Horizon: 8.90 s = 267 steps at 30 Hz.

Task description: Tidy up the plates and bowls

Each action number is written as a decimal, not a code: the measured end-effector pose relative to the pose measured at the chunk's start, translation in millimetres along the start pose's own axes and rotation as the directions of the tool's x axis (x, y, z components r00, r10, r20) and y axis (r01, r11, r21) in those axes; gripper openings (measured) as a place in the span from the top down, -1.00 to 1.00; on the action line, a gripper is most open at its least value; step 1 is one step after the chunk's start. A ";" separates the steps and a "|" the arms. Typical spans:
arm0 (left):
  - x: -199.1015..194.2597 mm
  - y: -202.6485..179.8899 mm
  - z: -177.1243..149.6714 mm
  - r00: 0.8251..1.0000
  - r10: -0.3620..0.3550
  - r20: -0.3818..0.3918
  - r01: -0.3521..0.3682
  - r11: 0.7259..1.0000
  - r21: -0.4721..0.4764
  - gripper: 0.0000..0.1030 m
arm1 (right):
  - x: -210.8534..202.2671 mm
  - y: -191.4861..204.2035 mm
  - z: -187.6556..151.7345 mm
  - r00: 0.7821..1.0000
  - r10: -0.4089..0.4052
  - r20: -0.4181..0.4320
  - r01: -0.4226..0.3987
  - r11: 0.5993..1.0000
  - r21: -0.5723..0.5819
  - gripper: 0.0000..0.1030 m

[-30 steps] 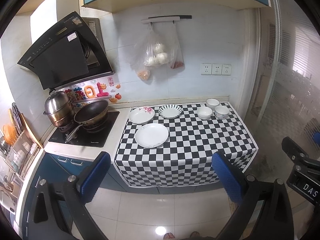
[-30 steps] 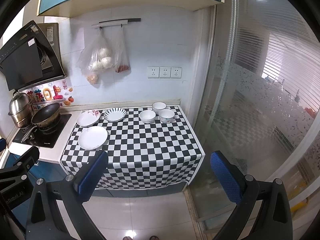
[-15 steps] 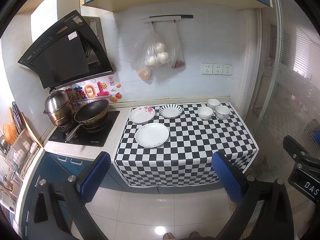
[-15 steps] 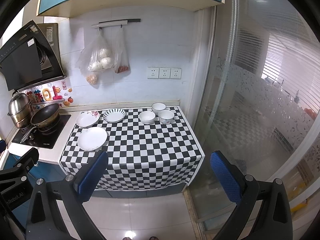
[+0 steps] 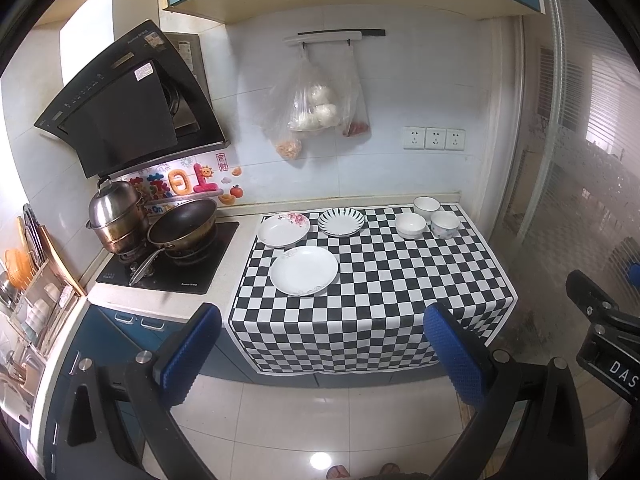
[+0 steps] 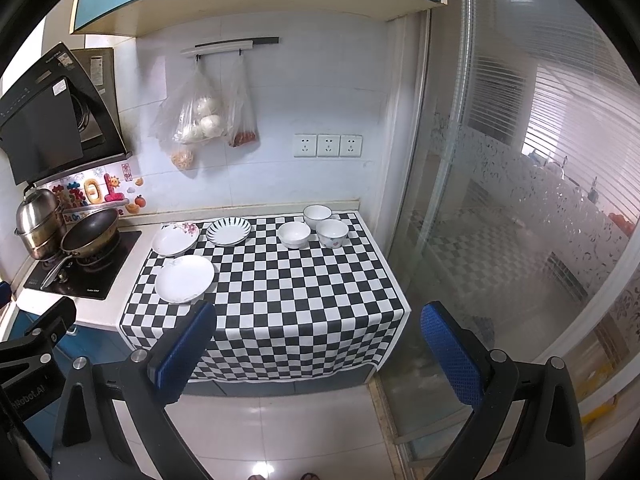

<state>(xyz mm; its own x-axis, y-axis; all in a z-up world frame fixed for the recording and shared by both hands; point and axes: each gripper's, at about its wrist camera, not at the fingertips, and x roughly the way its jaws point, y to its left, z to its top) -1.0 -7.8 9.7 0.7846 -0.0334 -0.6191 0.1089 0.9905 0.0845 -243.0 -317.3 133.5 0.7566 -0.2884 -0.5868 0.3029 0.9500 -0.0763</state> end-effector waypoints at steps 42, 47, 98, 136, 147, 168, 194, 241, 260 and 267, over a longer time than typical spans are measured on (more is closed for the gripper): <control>164.4 81.0 22.7 0.997 0.056 -0.057 -0.059 0.997 -0.047 -1.00 | 161.8 109.8 6.1 0.991 0.062 -0.121 -0.059 0.998 0.023 -1.00; 215.8 86.4 33.6 0.991 0.086 -0.099 -0.091 0.995 -0.047 -1.00 | 221.2 139.0 21.2 0.984 0.081 -0.156 -0.081 0.997 0.005 -1.00; 696.4 153.0 -8.9 0.638 -0.241 -0.731 0.141 0.970 -0.196 0.33 | 731.8 339.9 -32.6 0.528 0.234 -0.816 -0.228 0.965 0.129 0.35; 623.1 -64.1 2.1 0.614 -0.190 -0.766 0.183 0.978 -0.096 0.29 | 741.1 254.2 -50.3 0.503 0.278 -0.818 -0.211 0.958 0.196 0.44; 601.3 -8.8 -8.1 0.657 -0.172 -0.734 0.145 0.984 -0.101 0.29 | 770.7 242.7 -49.8 0.433 0.298 -0.851 -0.215 0.951 0.223 0.43; 726.8 224.0 95.5 0.771 -0.159 -0.617 -0.040 0.954 -0.297 0.02 | 805.6 450.2 83.4 0.417 0.562 -0.714 -0.406 0.818 0.407 -0.28; 826.0 210.3 104.7 0.685 -0.237 -0.688 0.100 0.967 -0.234 0.31 | 909.3 539.2 47.0 0.381 0.420 -0.824 -0.277 0.902 0.331 0.64; 649.7 -35.1 44.9 0.633 -0.209 -0.746 0.281 0.959 -0.030 0.31 | 736.5 241.0 -26.5 0.413 0.472 -0.779 -0.233 0.882 0.410 0.65; 658.3 -66.4 -4.2 0.571 -0.130 -0.811 0.259 0.966 0.028 0.31 | 757.5 231.6 -70.3 0.365 0.418 -0.832 -0.216 0.907 0.361 0.65; 660.6 -76.8 -5.2 0.573 -0.104 -0.813 0.258 0.964 0.058 0.31 | 760.2 235.1 -66.9 0.369 0.396 -0.841 -0.214 0.917 0.338 0.63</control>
<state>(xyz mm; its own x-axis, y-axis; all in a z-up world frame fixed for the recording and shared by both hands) 505.8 -105.2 -409.9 -0.0582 -0.0133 -0.9982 0.3428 0.9388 -0.0325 364.7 -305.1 -384.5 -0.0881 0.3707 -0.9246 0.3113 0.8919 0.3280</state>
